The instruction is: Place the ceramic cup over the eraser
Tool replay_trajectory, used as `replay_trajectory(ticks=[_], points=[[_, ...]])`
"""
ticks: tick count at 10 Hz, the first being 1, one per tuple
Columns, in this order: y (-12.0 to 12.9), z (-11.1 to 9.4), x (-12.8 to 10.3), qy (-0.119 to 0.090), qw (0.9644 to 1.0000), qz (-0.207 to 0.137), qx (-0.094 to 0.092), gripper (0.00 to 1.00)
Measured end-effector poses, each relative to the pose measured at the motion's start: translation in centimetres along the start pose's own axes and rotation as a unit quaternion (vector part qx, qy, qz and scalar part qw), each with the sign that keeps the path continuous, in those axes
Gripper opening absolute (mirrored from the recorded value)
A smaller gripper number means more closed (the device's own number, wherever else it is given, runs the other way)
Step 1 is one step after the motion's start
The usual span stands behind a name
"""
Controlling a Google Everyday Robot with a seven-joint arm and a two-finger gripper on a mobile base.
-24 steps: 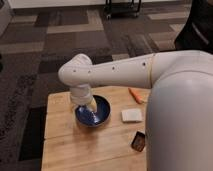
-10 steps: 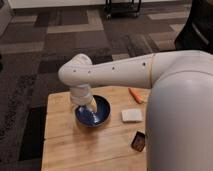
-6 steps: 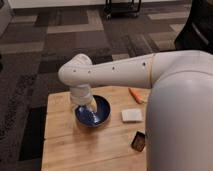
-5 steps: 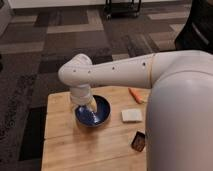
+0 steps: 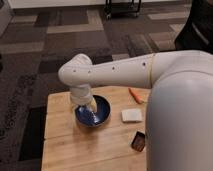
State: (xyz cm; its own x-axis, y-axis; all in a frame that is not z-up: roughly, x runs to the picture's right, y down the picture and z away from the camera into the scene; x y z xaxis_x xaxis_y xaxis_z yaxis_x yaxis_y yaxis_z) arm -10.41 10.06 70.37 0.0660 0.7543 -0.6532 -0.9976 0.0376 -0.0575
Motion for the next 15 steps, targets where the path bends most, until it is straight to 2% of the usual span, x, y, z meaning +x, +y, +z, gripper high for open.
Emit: replay_trajectory(ticks=[4,6,9,15], points=[[-2.0,-0.3,0.2,-0.002,0.9999,0.013,0.004,0.65],[-4.5,-0.7,0.1,-0.004,0.9996,0.028,-0.004,0.65],[-9.8,-1.5,0.2,-0.004,0.9975,0.07,-0.012,0.65],[-9.7,-1.5,0.2,-0.004,0.9975,0.07,-0.013,0.65]])
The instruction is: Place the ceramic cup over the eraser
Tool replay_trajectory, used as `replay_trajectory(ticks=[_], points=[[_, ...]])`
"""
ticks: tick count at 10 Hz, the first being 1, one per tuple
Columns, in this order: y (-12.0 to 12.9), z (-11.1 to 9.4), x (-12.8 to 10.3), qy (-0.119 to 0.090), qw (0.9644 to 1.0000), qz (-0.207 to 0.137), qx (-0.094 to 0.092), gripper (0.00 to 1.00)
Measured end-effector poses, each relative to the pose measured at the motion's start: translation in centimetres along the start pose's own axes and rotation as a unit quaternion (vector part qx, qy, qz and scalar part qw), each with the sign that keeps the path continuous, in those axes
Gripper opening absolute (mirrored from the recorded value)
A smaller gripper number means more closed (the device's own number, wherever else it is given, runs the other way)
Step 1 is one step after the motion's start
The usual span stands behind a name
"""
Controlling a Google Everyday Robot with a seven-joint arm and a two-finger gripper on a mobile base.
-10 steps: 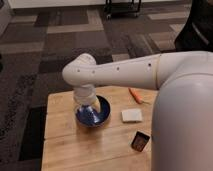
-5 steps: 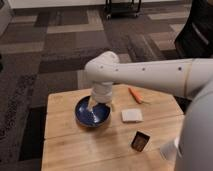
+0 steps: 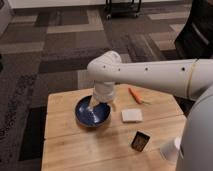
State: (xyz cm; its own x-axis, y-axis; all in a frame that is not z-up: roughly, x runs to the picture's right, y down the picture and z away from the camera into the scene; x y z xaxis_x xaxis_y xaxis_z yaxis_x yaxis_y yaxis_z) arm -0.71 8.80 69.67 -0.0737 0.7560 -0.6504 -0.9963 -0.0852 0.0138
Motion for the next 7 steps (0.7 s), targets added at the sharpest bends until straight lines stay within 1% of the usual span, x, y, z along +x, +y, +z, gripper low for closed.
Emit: replay_trajectory(ticks=[3,4,5,6,7], points=[[-0.1,0.0,0.0,0.0,1.0,0.001,0.0,0.65],[-1.5,0.0,-0.1,-0.003,0.9996,0.028,0.0,0.65],[-3.3,0.1,0.0,-0.003,0.9985,0.055,0.0,0.65],[-6.5,0.1,0.6,-0.002,0.9951,0.099,0.0,0.65],[-7.8,-0.1,0.9,-0.002,0.9932,0.116,0.0,0.65]])
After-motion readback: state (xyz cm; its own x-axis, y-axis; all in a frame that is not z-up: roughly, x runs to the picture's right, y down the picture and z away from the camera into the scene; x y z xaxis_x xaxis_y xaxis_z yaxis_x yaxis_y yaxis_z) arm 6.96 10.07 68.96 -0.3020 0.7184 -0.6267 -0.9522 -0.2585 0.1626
